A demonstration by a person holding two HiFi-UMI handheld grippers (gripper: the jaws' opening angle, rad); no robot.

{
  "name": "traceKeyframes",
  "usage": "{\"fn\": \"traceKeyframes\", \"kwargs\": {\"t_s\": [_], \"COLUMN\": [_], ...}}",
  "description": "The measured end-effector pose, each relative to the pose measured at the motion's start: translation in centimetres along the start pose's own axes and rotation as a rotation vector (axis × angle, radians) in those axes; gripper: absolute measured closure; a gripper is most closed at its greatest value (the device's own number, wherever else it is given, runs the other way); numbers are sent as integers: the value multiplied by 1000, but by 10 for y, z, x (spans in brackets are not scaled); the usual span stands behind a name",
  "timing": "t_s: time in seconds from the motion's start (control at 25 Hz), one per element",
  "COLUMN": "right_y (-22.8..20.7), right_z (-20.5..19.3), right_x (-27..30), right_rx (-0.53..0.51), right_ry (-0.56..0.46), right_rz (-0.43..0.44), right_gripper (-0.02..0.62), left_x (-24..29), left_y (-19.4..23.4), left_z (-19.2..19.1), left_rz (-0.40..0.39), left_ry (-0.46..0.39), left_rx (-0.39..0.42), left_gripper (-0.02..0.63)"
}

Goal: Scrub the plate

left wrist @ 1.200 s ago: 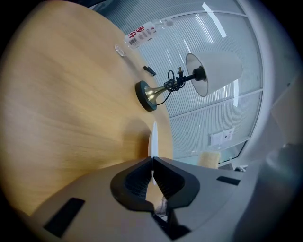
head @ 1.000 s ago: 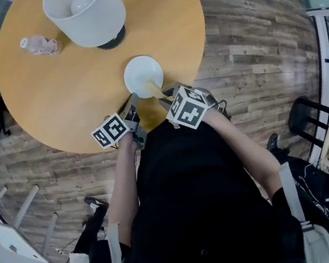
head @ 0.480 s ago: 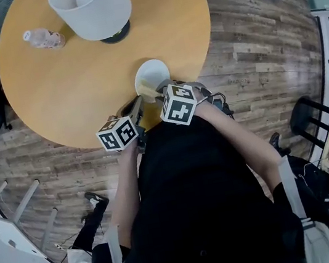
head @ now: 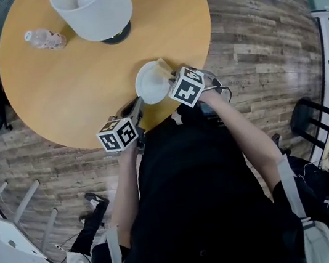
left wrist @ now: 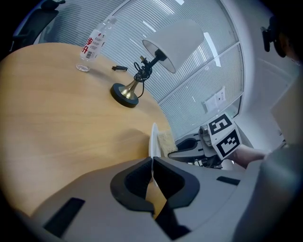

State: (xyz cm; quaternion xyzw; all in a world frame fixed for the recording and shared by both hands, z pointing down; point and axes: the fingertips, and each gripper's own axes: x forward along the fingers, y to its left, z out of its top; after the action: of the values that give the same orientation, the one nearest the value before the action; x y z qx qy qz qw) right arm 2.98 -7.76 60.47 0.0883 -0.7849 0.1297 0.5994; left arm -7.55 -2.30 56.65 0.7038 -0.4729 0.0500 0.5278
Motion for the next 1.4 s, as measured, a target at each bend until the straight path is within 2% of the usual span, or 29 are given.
{"fn": "traceKeyframes", "kwargs": {"t_s": [0.2,0.48,0.76,0.96,1.24,1.4], "right_y": [9,59,97,80,47,36], "right_z": [11,41,37,23,-26,-41], "right_x": [-4,-13,-9,2,17,19], "right_rx": [-16,-160,-261,-199,-111,-65], "right_ry": [-34,-98,-86,-52,72,111], "right_rz": [6,67,120,92,46,23], "right_gripper": [549,549,549,549,549,549], "left_x": [0,2,5,4,4,4], "left_y": [0,0,5,8,11,10], "left_z": [0,0,-1,-3,0,1], "left_rz": [12,20,33,39,38,28], "left_ry": [1,6,16,9,-5,-5], "left_rx": [20,24,17,-5,-29,-21], "left_gripper": [583,583,583,583,583,583]}}
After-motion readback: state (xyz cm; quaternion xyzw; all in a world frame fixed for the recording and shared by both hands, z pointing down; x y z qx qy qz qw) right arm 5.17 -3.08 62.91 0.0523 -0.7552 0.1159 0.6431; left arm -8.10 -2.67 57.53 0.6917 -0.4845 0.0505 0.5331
